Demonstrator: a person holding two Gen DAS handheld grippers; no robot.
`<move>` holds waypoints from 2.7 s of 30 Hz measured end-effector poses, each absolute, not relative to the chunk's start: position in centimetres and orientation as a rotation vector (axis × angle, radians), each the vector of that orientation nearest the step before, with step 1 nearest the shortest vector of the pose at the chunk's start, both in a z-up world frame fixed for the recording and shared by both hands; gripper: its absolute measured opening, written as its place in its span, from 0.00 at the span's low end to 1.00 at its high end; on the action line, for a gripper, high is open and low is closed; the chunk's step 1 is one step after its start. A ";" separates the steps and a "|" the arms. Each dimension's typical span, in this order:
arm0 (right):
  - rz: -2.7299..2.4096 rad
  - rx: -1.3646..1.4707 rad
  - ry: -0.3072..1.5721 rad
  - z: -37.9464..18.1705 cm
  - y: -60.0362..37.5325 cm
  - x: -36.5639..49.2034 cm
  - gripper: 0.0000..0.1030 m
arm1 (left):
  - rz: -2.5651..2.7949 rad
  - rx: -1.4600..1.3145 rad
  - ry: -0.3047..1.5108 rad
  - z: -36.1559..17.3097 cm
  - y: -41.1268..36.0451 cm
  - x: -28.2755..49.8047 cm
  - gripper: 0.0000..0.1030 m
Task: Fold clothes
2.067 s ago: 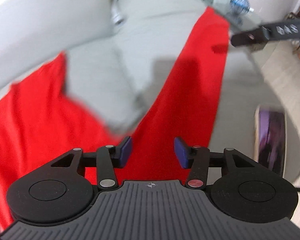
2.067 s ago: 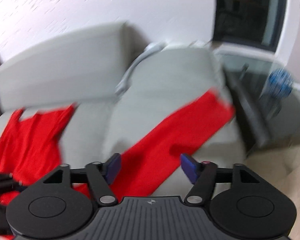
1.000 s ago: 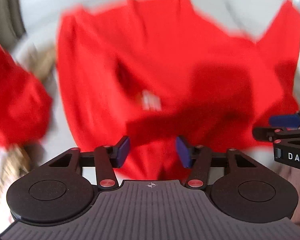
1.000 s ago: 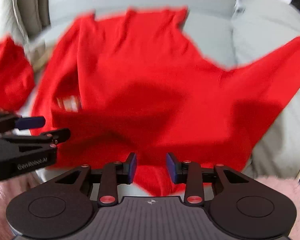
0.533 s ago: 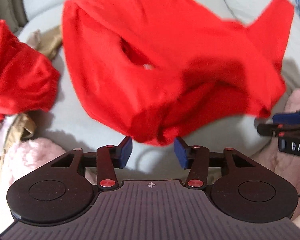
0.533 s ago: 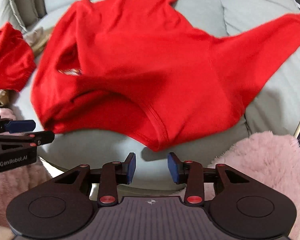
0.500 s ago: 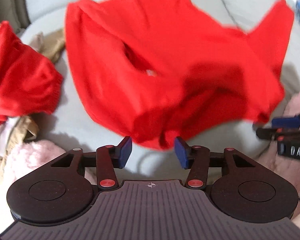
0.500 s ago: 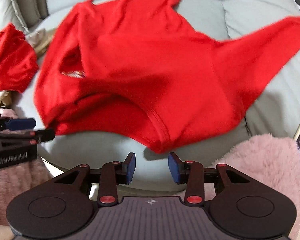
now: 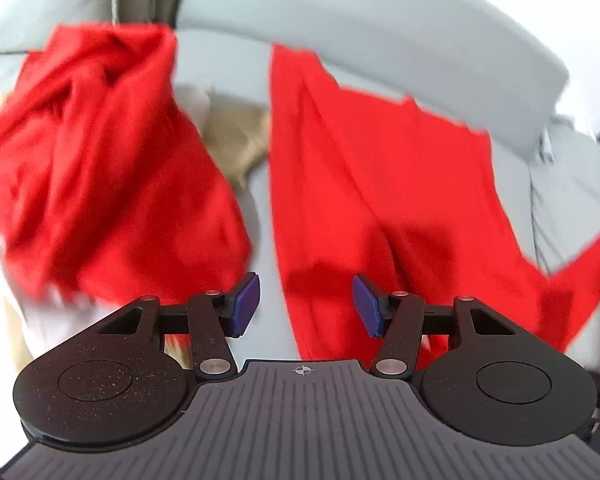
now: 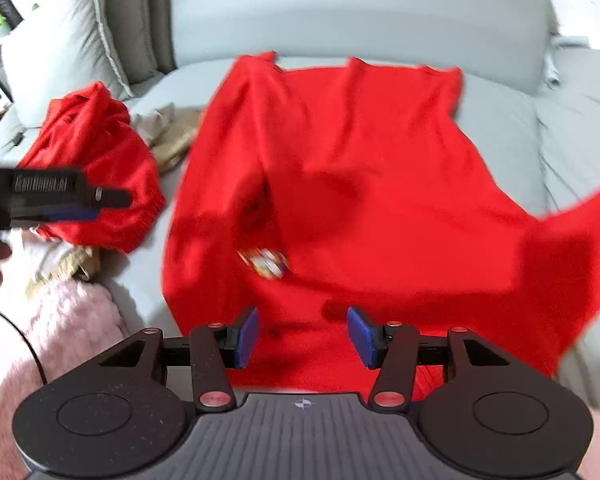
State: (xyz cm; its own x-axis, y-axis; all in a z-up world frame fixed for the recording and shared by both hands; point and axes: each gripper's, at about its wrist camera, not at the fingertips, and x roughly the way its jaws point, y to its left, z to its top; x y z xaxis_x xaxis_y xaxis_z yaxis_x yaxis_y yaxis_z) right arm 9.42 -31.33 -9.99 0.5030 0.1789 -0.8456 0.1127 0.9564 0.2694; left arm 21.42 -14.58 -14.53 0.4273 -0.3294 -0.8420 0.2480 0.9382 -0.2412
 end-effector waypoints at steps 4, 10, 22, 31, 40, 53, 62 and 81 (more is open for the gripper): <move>0.065 0.312 1.016 -9.7 -31.2 12.8 0.50 | -0.407 -0.098 1.042 -14.0 -15.5 27.5 0.56; 0.048 0.326 0.954 -8.7 -32.1 18.8 0.55 | -0.404 -0.077 1.064 -16.0 -18.8 38.6 0.56; -0.055 0.394 1.038 -12.4 -37.0 17.1 0.58 | -0.289 -0.308 1.044 -25.5 -19.8 54.9 0.51; -0.112 0.436 1.149 -14.5 -38.2 13.7 0.58 | -0.325 0.153 1.003 -27.9 -26.3 55.9 0.00; -0.091 0.425 1.086 -11.2 -37.3 11.2 0.58 | -0.393 0.283 0.736 -17.0 -25.0 50.3 0.00; -0.027 0.417 0.903 -4.6 -35.3 4.4 0.58 | -0.447 0.230 0.250 5.6 -12.5 28.2 0.00; -0.026 0.406 0.854 -2.9 -35.1 0.3 0.59 | -0.362 0.177 0.162 12.0 -5.4 16.7 0.00; 0.020 0.305 0.941 -3.0 -31.4 1.7 0.62 | 0.135 -0.025 0.773 -11.4 8.4 30.5 0.39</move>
